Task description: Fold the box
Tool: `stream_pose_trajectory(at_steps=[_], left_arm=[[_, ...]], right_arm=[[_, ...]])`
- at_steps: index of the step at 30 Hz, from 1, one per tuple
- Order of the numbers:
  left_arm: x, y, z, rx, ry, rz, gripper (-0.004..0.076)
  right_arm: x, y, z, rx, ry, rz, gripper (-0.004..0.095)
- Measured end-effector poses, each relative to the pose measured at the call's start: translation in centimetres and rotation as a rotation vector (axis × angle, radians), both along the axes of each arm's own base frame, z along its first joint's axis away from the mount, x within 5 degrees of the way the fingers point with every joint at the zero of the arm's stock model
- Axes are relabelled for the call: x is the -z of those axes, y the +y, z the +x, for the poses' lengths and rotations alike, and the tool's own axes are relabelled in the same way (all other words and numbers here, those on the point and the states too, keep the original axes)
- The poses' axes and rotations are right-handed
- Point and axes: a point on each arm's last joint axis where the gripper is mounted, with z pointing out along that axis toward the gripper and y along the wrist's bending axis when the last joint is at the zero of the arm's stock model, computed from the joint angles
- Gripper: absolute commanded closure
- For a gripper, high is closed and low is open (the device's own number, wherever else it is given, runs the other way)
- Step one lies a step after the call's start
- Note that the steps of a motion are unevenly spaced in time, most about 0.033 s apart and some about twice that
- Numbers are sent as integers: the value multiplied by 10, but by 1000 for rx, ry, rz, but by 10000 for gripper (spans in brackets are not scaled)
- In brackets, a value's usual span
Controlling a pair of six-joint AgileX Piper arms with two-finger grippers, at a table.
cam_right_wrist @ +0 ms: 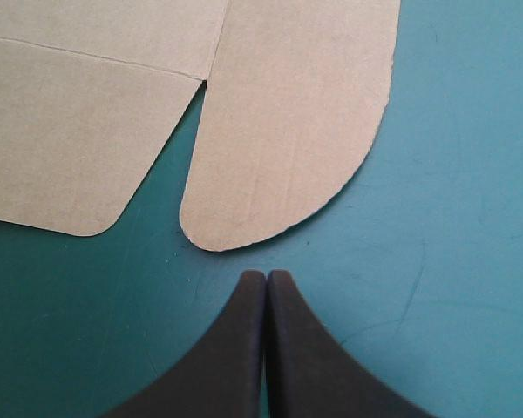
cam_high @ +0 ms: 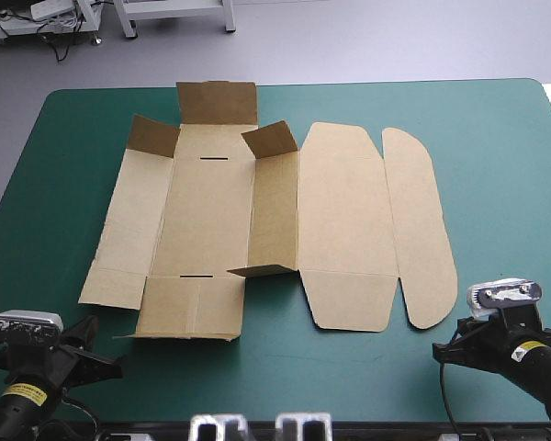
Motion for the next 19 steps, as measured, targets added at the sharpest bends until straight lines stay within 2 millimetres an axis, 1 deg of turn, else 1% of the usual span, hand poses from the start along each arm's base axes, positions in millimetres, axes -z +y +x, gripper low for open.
stream_pose_trajectory(at_steps=[6, 8, 11, 15, 17, 19], left_arm=[[0, 0, -1, 5, 10, 7, 734], [-5, 0, -2, 10, 18, 11, 734], [-26, -1, -2, 38, 27, 46, 734], [-68, -2, 9, 61, 39, 69, 734], [-88, -3, 22, 67, 55, 69, 734], [-100, -4, 36, 75, 74, 70, 734]], right_arm=[[0, 0, 0, 0, 0, 0, 928], [0, 0, 0, 0, 0, 0, 928], [0, 0, 0, 0, 0, 0, 928], [0, 0, 0, 0, -1, 0, 928], [0, 0, 0, 0, -1, 1, 928], [0, 0, 0, 0, -1, 1, 928]])
